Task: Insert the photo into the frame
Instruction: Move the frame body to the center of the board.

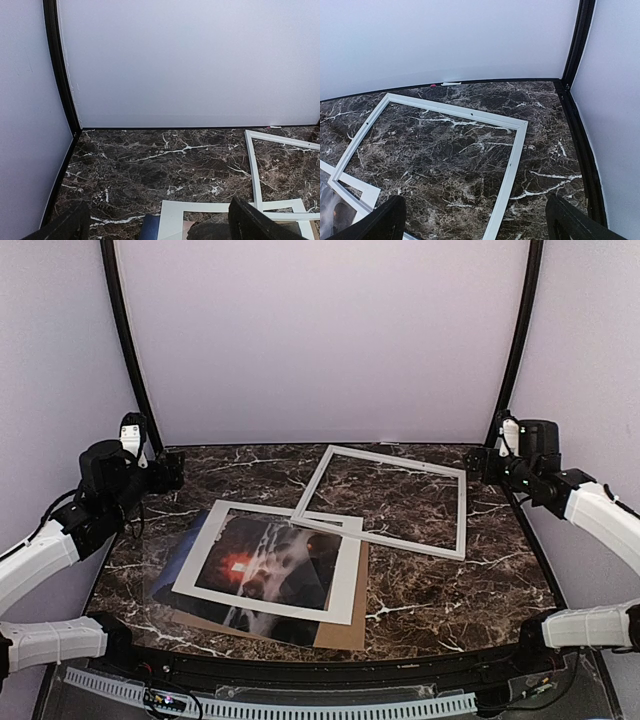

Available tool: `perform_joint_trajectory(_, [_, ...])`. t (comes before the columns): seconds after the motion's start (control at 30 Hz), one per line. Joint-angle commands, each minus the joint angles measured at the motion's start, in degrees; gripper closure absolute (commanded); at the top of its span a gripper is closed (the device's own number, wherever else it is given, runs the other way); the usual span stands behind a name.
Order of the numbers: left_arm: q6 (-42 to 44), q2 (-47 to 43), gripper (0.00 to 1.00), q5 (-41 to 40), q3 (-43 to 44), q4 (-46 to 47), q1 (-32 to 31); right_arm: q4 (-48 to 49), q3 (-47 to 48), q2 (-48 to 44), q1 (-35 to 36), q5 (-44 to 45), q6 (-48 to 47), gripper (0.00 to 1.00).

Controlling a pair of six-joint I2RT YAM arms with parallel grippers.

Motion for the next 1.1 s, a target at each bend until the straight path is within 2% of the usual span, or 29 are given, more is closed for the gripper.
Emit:
perform_joint_trajectory(0.0, [0.64,-0.42,0.01,-0.81,-0.46,1.41,-0.35,3.29,0.23,-0.44,-0.29,-0.44,-0.64,0.01])
perform_joint_trajectory(0.33, [-0.4,0.15,0.01,-0.12,-0.16,0.21,-0.35,0.79,1.61,0.77,-0.12,-0.43,-0.06,0.01])
perform_joint_trajectory(0.67, [-2.09,0.37,0.01,1.46,0.13,-0.88,-0.35,-9.57,7.69,11.57,-0.56,8.69,5.7,0.01])
perform_joint_trajectory(0.8, [-2.51,0.38,0.01,2.64,0.1,-0.85,-0.35,-9.71,8.64,18.68,-3.63,3.68,7.55,0.03])
perform_joint_trajectory(1.07, [-2.86,1.22,0.01,4.92,0.35,-1.3,-0.44,-6.75,10.78,30.98,-6.72,-4.92,7.9,0.15])
